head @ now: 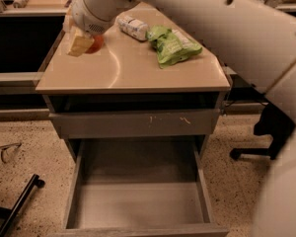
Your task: Pick apple from middle drawer and place on counter
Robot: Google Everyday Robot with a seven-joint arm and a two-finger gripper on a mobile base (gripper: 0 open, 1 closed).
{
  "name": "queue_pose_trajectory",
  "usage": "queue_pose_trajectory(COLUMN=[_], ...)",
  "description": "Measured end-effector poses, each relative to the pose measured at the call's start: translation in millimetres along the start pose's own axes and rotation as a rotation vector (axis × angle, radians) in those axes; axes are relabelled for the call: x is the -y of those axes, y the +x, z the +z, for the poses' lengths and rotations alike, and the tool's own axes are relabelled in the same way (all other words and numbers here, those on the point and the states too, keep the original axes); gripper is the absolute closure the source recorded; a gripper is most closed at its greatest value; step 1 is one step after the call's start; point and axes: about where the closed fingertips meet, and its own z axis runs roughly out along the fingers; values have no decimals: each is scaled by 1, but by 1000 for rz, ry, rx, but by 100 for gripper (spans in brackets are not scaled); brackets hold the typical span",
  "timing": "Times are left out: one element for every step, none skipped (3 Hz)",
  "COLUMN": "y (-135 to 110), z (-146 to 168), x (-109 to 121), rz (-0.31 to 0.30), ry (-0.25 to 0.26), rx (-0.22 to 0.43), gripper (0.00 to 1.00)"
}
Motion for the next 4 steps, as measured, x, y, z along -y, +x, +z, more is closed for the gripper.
queue_pose_trajectory(y=[47,94,128,143], z=[39,64,78,91], x=[28,51,62,61], rz=[72,245,399,507], ry=[-15,5,19,-17], rx=[91,232,312,338], gripper=[100,100,100,100])
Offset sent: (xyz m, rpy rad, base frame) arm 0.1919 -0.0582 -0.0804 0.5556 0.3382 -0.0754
